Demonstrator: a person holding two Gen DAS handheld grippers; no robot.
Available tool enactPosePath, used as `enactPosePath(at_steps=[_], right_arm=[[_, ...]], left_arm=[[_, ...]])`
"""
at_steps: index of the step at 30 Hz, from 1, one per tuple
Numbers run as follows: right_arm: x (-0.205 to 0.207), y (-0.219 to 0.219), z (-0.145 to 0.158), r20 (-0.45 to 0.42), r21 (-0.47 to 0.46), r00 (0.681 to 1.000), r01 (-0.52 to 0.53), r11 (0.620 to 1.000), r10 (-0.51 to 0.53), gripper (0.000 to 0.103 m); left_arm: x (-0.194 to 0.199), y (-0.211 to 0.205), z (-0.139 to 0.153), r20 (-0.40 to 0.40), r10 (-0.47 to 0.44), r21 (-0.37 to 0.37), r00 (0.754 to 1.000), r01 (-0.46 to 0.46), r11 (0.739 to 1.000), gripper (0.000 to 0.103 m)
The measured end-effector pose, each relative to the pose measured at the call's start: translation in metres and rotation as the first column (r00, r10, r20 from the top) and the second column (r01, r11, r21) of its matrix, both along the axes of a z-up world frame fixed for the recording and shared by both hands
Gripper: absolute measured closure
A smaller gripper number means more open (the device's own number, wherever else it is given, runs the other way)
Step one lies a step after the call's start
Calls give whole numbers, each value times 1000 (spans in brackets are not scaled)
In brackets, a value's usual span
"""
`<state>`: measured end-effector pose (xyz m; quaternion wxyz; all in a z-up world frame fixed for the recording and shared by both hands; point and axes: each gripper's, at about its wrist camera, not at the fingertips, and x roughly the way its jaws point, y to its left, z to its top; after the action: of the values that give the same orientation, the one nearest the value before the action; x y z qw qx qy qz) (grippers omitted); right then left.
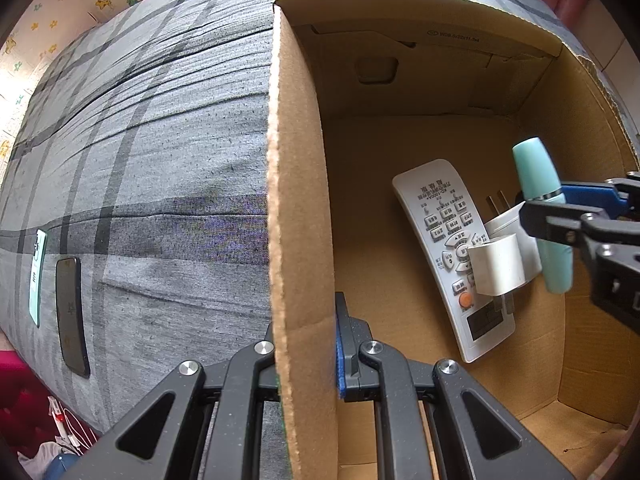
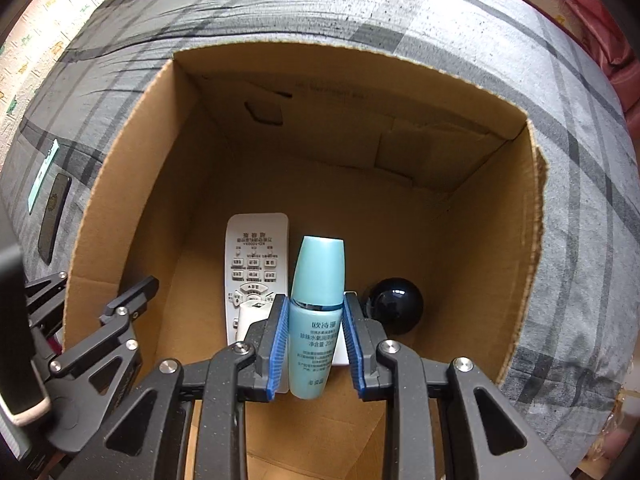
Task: Organize rigid objects
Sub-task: 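Lift the lotion bottle and carry it over the box with the right gripper, then lower the bottle into the box and open the right gripper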
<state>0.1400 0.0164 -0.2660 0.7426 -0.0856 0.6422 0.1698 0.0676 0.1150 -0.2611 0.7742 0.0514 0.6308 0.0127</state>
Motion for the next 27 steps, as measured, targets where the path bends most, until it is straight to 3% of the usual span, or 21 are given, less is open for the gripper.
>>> enactPosePath(at_steps=[17,22,27], right_arm=[[5,4,-8,-29,12,999,13,1000,-13,72],[4,3,-2,-16,22,1000,21,1000,-21,55],[3,6,9,10,40,1000,12,999,-13,46]], left_arm=[[1,0,-1,-1,-1,6,1000,1,1000,90],[1,0,0,-3,-3,10,1000,3,1000,90],[1,0,0,-3,-3,15,1000,3,1000,90]])
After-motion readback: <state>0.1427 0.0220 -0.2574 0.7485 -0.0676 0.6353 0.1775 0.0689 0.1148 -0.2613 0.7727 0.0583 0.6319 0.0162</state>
